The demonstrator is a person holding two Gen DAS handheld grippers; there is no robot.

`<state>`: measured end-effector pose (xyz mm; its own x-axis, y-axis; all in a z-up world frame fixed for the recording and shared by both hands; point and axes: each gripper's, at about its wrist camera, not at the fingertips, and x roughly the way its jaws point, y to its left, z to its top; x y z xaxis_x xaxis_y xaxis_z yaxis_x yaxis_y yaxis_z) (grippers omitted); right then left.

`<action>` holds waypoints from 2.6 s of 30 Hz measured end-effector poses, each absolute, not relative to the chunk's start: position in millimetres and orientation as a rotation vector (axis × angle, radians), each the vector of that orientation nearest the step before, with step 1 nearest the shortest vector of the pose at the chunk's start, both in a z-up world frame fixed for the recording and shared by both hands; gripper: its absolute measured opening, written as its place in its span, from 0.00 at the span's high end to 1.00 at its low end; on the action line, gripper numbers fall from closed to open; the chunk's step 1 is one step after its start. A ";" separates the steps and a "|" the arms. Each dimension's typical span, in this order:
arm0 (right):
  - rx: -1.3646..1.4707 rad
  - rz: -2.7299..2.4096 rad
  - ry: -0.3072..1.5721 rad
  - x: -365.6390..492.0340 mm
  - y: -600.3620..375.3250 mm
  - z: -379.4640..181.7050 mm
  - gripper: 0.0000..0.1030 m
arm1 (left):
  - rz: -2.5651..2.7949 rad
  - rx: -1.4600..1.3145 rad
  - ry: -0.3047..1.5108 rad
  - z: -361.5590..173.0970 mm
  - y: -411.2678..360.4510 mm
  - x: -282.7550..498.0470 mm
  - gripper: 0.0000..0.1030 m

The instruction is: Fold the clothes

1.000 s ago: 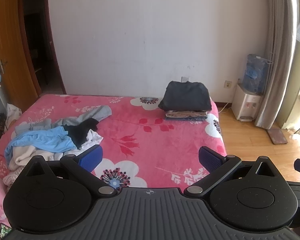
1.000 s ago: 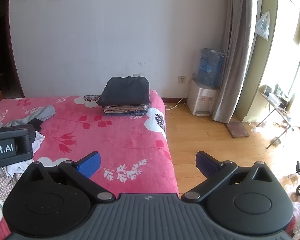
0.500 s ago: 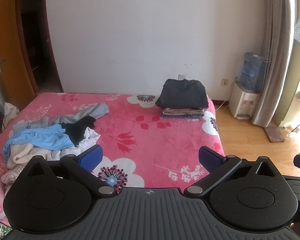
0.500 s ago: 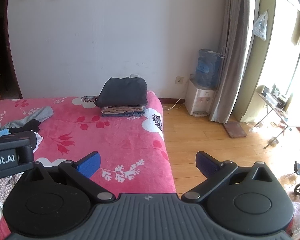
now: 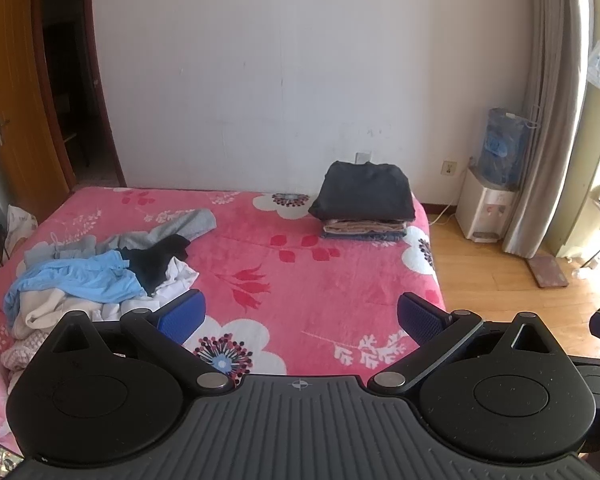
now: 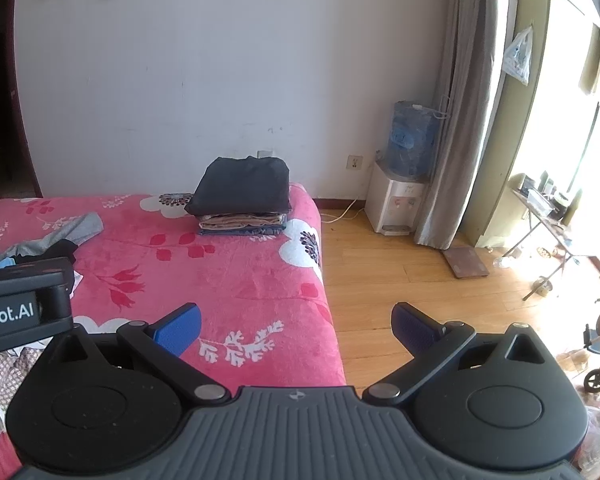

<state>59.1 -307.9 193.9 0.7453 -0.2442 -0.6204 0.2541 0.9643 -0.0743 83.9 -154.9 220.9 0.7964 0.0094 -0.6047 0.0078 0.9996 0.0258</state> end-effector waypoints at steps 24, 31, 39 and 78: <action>0.017 -0.279 0.679 55.5 -311.7 195.5 0.00 | 0.005 0.031 0.653 219.9 -156.9 82.1 0.00; 0.018 -0.277 0.683 55.9 -312.3 194.4 0.00 | 0.006 0.036 0.655 219.2 -157.8 82.4 0.00; 0.024 -0.275 0.687 55.4 -312.6 191.9 0.00 | 0.006 0.042 0.654 218.6 -159.5 81.7 0.00; 0.030 -0.278 0.688 57.0 -313.2 190.2 0.00 | 0.010 0.052 0.650 218.9 -162.0 83.0 0.00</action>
<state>57.0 -313.2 190.2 0.7369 -0.2431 -0.6308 0.2630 0.9627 -0.0638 83.0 -162.0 218.9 0.7961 0.0254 -0.6047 0.0071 0.9987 0.0513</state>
